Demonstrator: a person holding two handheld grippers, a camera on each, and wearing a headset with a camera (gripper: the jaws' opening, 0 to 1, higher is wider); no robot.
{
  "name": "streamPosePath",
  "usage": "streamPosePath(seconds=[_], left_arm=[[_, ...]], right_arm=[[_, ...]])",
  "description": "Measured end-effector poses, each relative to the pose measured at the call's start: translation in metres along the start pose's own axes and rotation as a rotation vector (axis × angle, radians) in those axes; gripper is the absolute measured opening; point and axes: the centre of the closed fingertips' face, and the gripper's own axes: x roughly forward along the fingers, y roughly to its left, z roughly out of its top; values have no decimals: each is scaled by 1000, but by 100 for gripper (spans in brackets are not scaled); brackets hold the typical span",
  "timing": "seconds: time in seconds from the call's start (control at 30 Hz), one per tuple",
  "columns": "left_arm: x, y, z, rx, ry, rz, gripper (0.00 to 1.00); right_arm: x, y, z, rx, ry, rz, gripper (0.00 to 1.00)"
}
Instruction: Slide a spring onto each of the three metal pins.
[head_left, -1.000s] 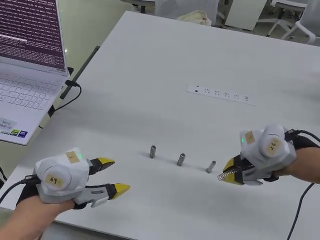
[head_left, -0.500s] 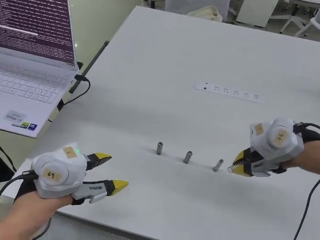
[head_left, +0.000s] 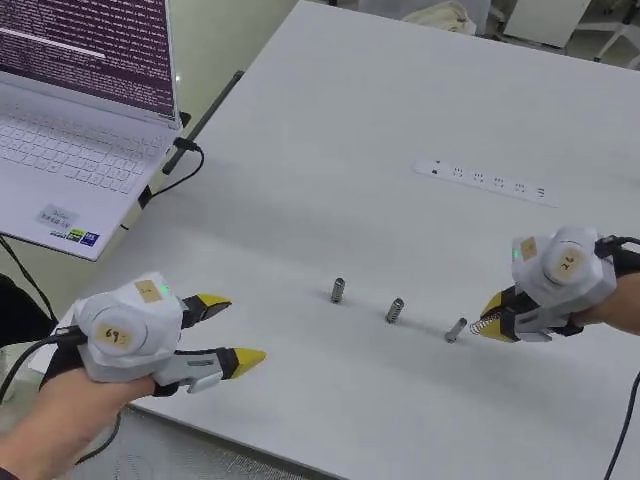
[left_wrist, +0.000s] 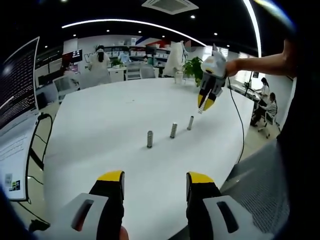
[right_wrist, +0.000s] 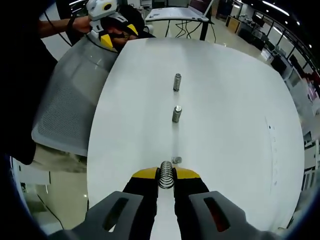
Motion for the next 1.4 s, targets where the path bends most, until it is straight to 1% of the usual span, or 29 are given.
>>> streamPosePath(seconds=[0.1,0.33,0.57,0.73,1.1,1.27,1.4], left_arm=[[-2,3,-1,-5,-1,8,45],[-3,6,-3,-17,1,16,45],[-4,7,-5,-26,2,24,45],[-4,8,-4,-29,0,26,45],[-3,8,-3,-36,0,24,44],[-2,8,-2,-37,0,23,44],[-1,8,-2,-38,2,21,44]], right_arm=[[4,-2,-1,-7,12,4,9],[10,-11,4,-13,18,8,9],[14,-15,2,-36,43,14,9],[17,-18,0,-53,65,20,9],[21,-17,-2,-63,81,32,9],[22,-19,-2,-63,80,35,9],[23,-16,-1,-67,81,43,9]])
